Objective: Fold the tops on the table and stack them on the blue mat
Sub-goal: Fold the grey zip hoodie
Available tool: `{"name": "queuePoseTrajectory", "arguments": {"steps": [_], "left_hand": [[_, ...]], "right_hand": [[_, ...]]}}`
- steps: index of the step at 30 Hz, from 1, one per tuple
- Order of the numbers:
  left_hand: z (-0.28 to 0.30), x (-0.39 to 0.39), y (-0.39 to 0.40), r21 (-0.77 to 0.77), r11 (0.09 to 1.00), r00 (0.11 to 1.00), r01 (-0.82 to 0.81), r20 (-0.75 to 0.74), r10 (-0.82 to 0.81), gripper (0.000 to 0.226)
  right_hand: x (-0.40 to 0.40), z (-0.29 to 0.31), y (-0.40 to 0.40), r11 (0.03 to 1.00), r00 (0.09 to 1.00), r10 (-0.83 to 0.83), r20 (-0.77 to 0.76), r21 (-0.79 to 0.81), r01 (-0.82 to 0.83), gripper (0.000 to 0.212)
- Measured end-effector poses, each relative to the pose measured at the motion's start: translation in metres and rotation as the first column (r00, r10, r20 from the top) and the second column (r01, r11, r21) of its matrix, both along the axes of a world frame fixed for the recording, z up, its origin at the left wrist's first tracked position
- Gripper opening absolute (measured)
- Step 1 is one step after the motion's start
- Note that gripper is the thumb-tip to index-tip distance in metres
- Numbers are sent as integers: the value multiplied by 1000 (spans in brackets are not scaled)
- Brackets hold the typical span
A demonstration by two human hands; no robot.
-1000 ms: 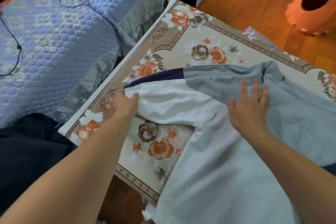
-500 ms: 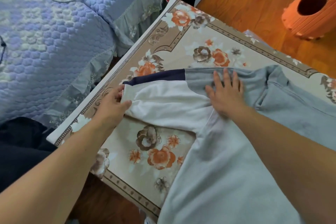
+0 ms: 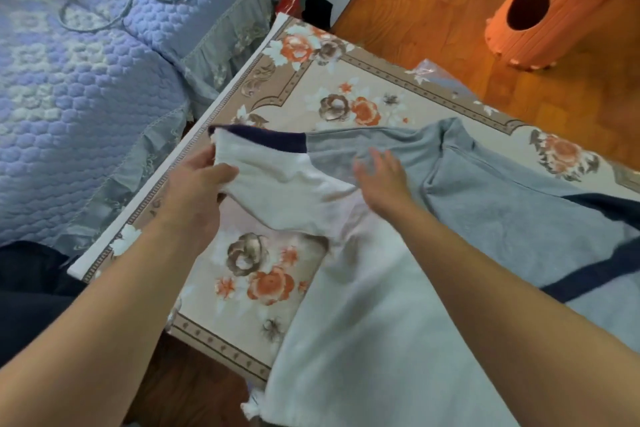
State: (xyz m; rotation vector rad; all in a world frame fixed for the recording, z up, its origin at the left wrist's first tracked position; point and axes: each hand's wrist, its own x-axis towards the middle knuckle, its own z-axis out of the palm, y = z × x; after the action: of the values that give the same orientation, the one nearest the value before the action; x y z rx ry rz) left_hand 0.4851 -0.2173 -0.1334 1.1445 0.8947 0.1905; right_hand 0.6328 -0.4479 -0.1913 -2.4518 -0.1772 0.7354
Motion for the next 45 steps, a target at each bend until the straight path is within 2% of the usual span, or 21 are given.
{"name": "queuePoseTrajectory", "arguments": {"steps": [1,3,4,6,8,10,11,12,13,16,19,21,24,27,31,33,35,37,39,42,45], "left_hand": [[17,5,-20,85,995,998,54,35,-57,54],[51,12,-72,385,895,971,224,-8,-239,53],[60,14,-103,493,813,941,309,-36,-336,51],[61,12,-166,582,662,841,472,-70,-537,45],[32,6,-217,691,355,635,629,-195,-747,45],[-11,-11,-243,660,-50,386,750,-498,-777,64],[-30,-22,-244,618,-179,316,766,-603,-733,77],[-44,-32,-241,637,-232,332,735,-637,-696,89],[-55,-40,-233,684,-218,409,696,-627,-663,97],[-77,-46,-199,686,-1,619,727,-657,-430,92],[-83,-25,-173,561,218,600,799,-716,-356,74],[-87,-11,-166,546,229,591,806,-723,-357,65],[-91,4,-158,572,215,611,792,-731,-305,30],[-89,7,-153,584,170,607,794,-742,-285,19],[-91,6,-141,516,101,512,850,-769,-382,20],[-86,7,-135,468,-21,430,883,-827,-361,24],[-78,18,-134,523,-150,456,839,-826,-330,36],[-69,46,-145,627,-216,523,749,-759,-389,49],[-73,89,-168,642,-337,467,689,-749,-470,58],[-101,147,-199,565,-490,354,664,-814,-460,68],[-131,165,-197,534,-518,338,668,-838,-429,72]], "right_hand": [[5,23,-11,967,986,-163,-42,192,168,53],[-4,68,-48,728,881,-301,-365,509,459,34],[-12,85,-71,590,804,-253,-538,573,569,37],[-31,100,-120,474,676,-179,-715,539,696,53],[-52,87,-162,468,578,-242,-779,429,773,55],[-77,60,-187,541,529,-386,-756,279,793,41],[-88,44,-194,605,542,-447,-712,206,769,33],[-98,27,-198,668,575,-487,-658,143,730,28],[-106,13,-199,708,608,-517,-602,99,700,29],[-116,-13,-197,771,715,-547,-436,70,633,41],[-114,-1,-188,787,758,-561,-332,71,613,19],[-112,13,-183,777,779,-577,-248,128,616,11],[-112,24,-183,704,745,-636,-202,244,667,11],[-112,13,-188,733,739,-639,-212,123,669,9],[-106,-2,-199,868,838,-496,-227,-112,483,24],[-101,3,-204,930,918,-308,-248,-279,237,31],[-94,10,-205,911,992,-116,-41,-402,90,26],[-84,15,-198,959,947,-12,320,-265,102,18],[-68,5,-184,990,864,62,500,-138,8,27],[-50,-36,-180,912,838,349,420,-358,-201,55],[-50,-73,-199,799,813,509,285,-509,-322,68]]}}
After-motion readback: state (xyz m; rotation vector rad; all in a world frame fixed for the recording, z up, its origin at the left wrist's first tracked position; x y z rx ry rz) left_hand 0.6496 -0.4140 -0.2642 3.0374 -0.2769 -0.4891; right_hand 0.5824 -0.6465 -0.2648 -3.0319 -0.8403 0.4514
